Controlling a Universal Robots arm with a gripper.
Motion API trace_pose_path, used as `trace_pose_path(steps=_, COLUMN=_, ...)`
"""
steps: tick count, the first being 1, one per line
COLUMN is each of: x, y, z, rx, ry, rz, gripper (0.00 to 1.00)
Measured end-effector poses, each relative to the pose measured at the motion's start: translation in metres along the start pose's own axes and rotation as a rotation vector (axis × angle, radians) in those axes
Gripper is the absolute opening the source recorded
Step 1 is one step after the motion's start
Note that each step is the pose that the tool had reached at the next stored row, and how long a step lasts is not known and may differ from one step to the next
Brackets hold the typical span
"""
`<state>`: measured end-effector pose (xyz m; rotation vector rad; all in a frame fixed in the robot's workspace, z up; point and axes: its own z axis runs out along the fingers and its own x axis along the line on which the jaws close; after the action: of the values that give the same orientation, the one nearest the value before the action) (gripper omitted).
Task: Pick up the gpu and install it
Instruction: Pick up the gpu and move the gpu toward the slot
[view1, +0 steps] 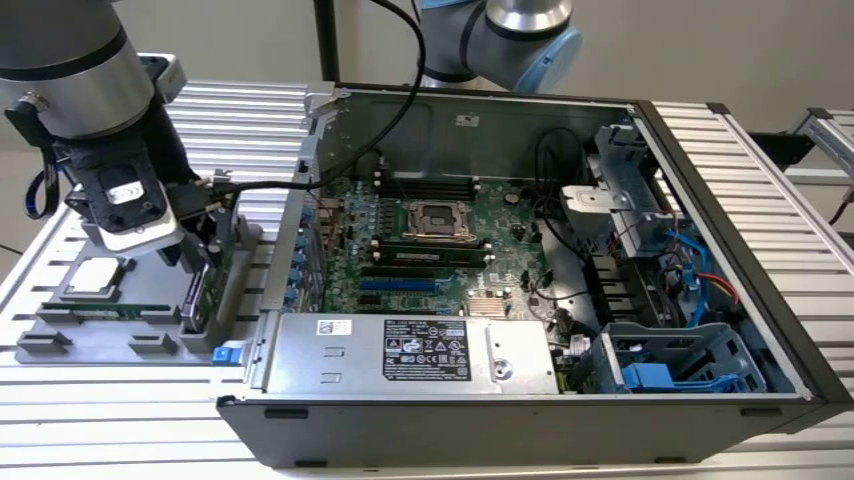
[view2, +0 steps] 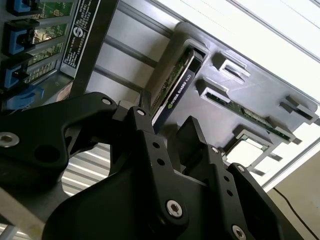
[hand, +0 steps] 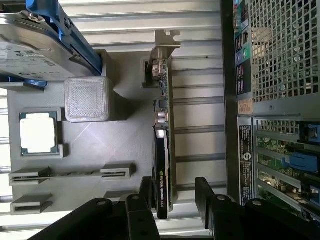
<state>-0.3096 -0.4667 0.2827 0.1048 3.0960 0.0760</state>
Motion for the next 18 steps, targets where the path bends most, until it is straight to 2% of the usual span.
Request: trace_pose_path(steps=18, x=0.0002, y=-0.0003, z=0.0065, rx=0.0000, ry=0.0000, rz=0.000, gripper=1.00)
